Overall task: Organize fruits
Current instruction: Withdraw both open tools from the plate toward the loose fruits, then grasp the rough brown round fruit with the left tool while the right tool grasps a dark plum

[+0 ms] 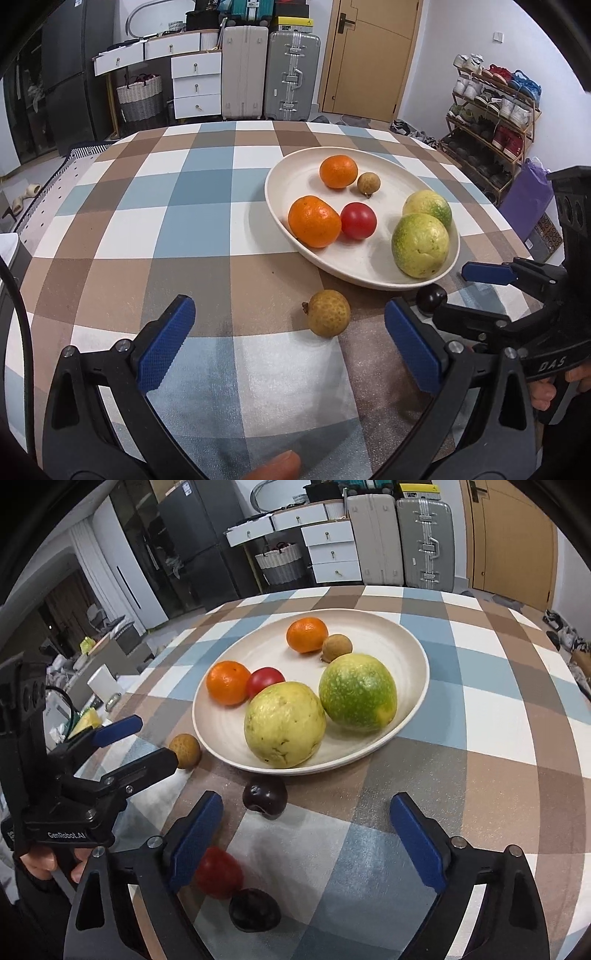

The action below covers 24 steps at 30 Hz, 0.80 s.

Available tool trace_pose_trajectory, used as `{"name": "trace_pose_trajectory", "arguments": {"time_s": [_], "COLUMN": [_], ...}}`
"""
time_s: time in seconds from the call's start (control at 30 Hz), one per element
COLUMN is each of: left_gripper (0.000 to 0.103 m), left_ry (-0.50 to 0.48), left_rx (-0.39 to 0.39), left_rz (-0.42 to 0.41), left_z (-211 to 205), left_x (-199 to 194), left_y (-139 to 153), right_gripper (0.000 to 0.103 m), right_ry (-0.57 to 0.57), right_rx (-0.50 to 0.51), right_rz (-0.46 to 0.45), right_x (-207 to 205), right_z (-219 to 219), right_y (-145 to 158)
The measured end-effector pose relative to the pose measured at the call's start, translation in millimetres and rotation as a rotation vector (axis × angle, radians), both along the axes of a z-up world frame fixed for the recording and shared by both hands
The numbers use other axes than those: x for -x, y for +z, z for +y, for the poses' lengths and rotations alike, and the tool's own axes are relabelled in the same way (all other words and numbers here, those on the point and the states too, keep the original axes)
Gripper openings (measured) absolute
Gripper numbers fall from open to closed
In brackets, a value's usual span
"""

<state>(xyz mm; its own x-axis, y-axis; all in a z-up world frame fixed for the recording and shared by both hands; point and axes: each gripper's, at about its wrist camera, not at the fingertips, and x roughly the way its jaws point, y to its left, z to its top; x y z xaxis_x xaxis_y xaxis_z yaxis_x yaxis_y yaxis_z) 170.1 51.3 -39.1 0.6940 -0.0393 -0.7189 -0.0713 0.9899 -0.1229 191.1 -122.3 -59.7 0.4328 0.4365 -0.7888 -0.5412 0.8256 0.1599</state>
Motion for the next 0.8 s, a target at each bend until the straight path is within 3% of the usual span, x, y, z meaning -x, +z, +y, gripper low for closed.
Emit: {"name": "trace_pose_trajectory", "arguments": {"time_s": [0.2, 0.6, 0.8], "left_gripper": [0.102, 0.102, 0.1], "left_ry": [0.006, 0.015, 0.0], "left_rx": [-0.005, 0.004, 0.019], "left_rz": [0.006, 0.021, 0.028], "left_z": [1, 3, 2], "left_x": [-2, -4, -5], "left_y": [-2, -6, -7], "right_gripper": [0.079, 0.068, 0.058], "right_ry": [0.0, -0.011, 0.019], "right_rx": [0.102, 0.11, 0.103], "right_rz": [-0.059, -0.061, -0.061], "right_x": [6, 5, 8], "right_z": [17, 18, 21], "right_y": [-3, 0, 0]}}
